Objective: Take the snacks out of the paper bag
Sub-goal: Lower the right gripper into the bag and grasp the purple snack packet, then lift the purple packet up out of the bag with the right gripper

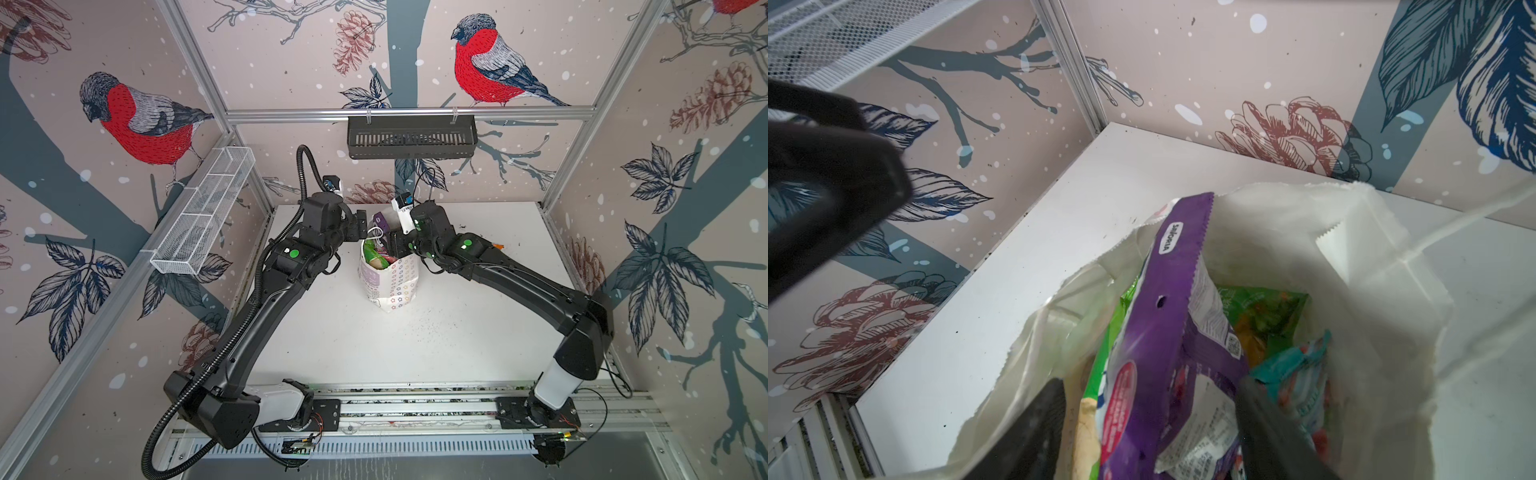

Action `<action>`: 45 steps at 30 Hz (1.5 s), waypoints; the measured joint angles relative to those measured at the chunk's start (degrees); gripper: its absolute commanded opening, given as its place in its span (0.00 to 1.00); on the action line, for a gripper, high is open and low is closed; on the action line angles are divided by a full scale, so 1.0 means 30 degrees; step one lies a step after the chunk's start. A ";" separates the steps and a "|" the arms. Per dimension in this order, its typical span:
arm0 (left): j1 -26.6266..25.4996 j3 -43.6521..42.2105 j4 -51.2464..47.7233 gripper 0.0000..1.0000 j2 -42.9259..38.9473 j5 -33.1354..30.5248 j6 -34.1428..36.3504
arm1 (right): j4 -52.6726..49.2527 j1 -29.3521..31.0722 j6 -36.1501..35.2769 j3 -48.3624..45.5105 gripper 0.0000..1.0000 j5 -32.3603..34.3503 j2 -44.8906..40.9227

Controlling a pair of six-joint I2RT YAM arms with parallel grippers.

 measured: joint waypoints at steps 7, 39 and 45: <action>0.0000 -0.0124 -0.0007 0.89 -0.0087 -0.0051 0.0000 | -0.0095 0.0000 0.0277 0.0153 0.52 0.0277 0.0780; 0.0000 -0.0831 0.0000 0.90 -0.1129 0.0634 -0.0080 | 0.3016 0.0131 -0.1661 0.0306 0.00 0.3206 -0.3075; 0.0000 -0.0787 -0.0007 0.91 -0.1078 0.1639 -0.0539 | 0.3956 0.0073 -0.2106 -0.1005 0.00 0.4954 -0.5763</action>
